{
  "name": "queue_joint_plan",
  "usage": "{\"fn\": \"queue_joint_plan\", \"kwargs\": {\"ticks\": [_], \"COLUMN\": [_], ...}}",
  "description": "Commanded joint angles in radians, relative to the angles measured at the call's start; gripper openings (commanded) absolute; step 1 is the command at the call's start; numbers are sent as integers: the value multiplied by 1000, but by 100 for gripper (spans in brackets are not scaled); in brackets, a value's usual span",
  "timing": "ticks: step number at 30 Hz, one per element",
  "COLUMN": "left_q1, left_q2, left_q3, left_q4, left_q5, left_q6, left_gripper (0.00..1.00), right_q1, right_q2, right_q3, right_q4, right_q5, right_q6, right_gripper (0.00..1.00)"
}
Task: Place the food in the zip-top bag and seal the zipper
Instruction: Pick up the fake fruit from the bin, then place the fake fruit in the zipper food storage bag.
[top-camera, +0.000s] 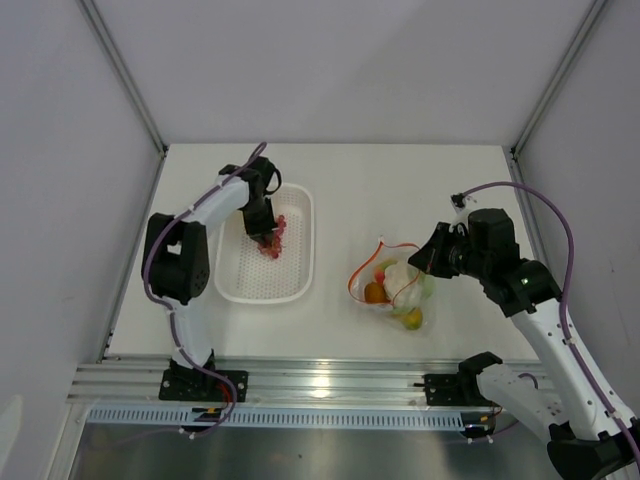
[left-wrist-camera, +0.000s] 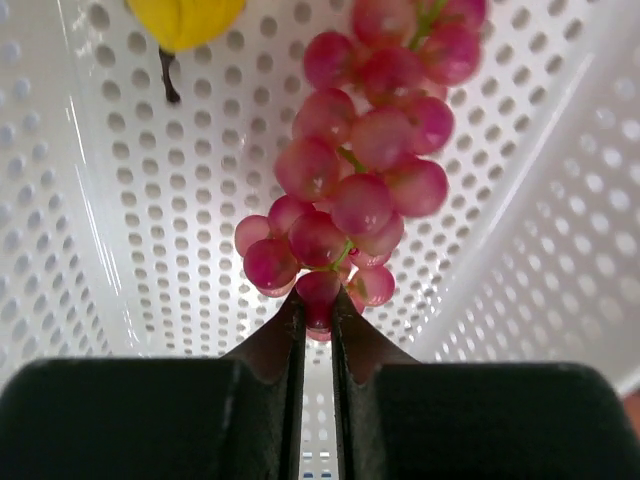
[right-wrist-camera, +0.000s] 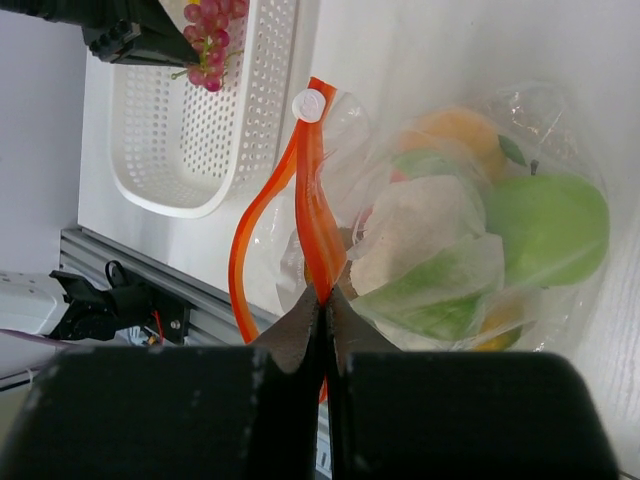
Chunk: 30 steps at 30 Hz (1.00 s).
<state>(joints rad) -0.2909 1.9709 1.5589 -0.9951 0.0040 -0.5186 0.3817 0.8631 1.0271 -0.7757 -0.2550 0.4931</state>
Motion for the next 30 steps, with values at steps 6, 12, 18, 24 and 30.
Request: {"fn": "queue_joint_plan", "kwargs": {"ticks": [6,12,18,24,30], "left_q1": [-69,-181,-341,-447,-557], "left_q2": [-294,-452,-575,-652,-658], "left_q3": [-20,36,87,75,78], "left_q4": [-5,-65,-79,-45,22], "left_q5": [51,102,192,272,336], "left_q6": [-18,-21,-55,-109,-159], "left_gripper": [1,1,3,4,5], "right_q1": [-1,2,8,11,17], "right_q2": [19,37,45,48,60], "right_q3": [-13,-13,-15,-21,-28], "right_q4": [95,104,99,98,115], "right_q5": [-44,-46,-40,-29,-27], "right_q6": [15,13,9,2,7], "right_gripper": [0,0,0,0,0]}}
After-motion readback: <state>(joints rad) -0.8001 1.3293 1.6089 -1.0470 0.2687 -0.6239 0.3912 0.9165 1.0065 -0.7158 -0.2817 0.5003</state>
